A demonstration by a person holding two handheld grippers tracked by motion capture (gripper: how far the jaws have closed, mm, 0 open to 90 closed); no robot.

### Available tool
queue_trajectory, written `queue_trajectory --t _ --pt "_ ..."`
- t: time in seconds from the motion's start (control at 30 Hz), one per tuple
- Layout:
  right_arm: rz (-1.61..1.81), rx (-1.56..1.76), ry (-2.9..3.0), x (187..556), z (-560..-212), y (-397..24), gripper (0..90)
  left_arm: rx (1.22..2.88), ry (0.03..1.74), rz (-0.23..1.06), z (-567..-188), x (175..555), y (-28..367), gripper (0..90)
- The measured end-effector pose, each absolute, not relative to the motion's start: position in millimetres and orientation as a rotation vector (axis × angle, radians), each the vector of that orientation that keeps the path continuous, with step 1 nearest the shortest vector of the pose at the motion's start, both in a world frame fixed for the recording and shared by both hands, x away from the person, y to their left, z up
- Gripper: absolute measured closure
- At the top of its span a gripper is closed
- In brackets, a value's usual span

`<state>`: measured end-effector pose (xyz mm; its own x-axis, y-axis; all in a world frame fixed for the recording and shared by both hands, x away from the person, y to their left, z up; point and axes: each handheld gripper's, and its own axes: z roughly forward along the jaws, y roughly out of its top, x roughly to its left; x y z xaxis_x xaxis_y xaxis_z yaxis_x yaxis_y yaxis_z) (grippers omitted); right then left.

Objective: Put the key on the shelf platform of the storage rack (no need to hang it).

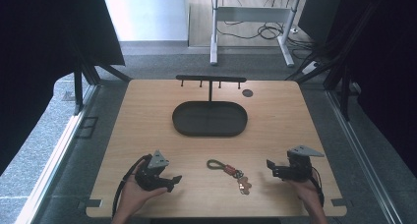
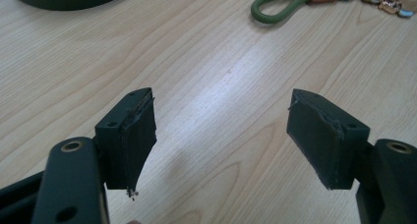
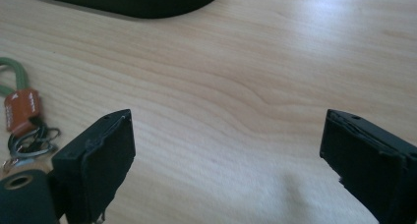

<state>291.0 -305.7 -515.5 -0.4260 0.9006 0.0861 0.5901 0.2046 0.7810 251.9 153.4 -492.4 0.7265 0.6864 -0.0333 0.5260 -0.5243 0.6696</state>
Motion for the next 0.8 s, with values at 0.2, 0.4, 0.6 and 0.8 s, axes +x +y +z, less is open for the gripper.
queue_trajectory --t 0.2,0.4,0.6,0.8 --pt "1.082 1.412 2.076 282 -513 -319 11.3 2.256 0.912 0.312 -492 250 150 27.4" --pt "1.076 1.409 2.032 277 -505 -324 14.1 2.263 0.868 0.31 -489 248 145 27.4" --pt "1.072 1.396 2.075 279 -507 -316 17.8 2.223 0.858 0.266 -490 252 149 27.4" --pt "1.065 1.346 2.153 283 -509 -305 21.7 2.261 0.85 0.264 -494 250 139 27.6"
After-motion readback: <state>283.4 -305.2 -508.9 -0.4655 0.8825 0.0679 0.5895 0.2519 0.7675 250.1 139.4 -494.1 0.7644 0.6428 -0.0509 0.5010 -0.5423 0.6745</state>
